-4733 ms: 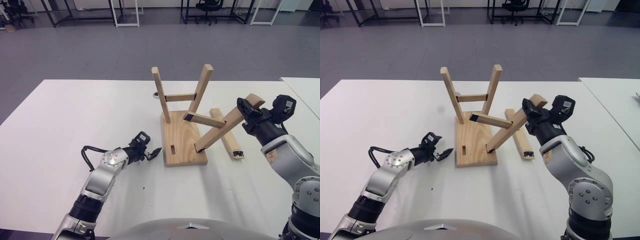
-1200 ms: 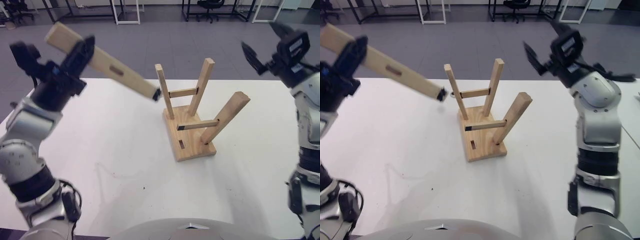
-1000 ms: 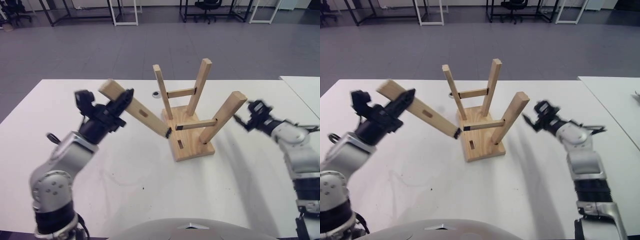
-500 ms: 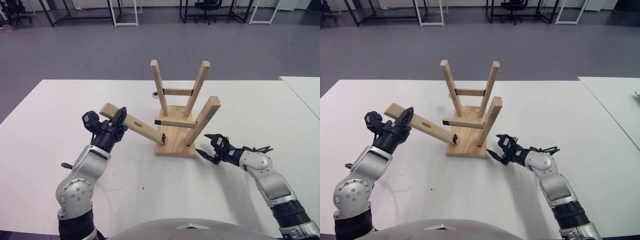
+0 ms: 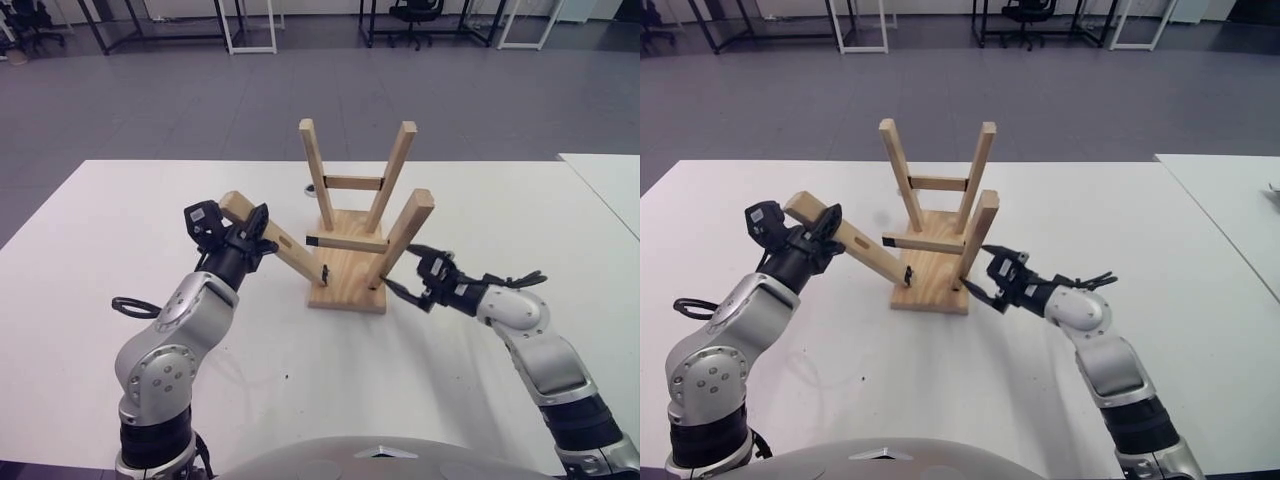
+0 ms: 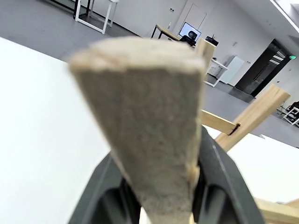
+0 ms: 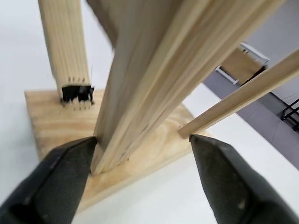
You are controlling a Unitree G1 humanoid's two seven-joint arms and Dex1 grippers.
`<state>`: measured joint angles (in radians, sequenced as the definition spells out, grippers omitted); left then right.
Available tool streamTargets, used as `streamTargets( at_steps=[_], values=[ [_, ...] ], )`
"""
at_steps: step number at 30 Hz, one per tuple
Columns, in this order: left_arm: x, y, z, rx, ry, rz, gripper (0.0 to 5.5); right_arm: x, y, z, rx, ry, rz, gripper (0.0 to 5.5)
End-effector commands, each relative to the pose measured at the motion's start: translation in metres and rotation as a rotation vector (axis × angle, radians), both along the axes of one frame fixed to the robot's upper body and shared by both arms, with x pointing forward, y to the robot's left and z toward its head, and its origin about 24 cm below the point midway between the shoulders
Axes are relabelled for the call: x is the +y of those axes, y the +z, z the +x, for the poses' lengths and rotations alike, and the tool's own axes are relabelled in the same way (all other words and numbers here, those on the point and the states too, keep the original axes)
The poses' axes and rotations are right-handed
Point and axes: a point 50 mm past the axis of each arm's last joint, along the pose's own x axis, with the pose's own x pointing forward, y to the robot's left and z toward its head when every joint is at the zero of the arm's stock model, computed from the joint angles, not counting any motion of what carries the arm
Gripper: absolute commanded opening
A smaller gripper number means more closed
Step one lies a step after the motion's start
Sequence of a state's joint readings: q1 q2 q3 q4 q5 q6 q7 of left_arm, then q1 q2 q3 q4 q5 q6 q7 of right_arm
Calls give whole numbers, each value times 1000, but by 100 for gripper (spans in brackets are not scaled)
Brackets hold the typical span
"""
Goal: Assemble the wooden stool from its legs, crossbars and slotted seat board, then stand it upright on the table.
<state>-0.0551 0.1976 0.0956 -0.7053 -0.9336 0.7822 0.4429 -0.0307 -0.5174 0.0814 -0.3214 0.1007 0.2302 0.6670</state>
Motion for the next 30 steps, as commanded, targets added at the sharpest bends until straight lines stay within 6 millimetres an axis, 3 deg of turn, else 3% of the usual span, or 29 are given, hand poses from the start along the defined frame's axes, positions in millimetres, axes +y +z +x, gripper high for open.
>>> streamTargets(
  at_steps=[1,5,12,18,25,27,30],
  values=[
    [-5,-38,-4,201,0,191,103,-11,34,-6,-98,-24,128,371],
    [-8,-33,6,179,20,195,103,-10,49,-20,-110,42,211,371],
    [-19,-25,23,163,-4,220,103,-4,75,-11,-215,14,403,371],
    [-29,-30,20,160,-61,328,103,13,98,-4,-269,-16,553,371],
    [-29,-29,18,141,-39,356,103,47,92,-10,-253,86,366,371],
    [-32,-30,22,139,-44,362,103,60,89,-6,-268,76,231,371],
    [-37,-31,28,138,-57,391,103,77,94,-2,-307,20,194,371]
  ],
)
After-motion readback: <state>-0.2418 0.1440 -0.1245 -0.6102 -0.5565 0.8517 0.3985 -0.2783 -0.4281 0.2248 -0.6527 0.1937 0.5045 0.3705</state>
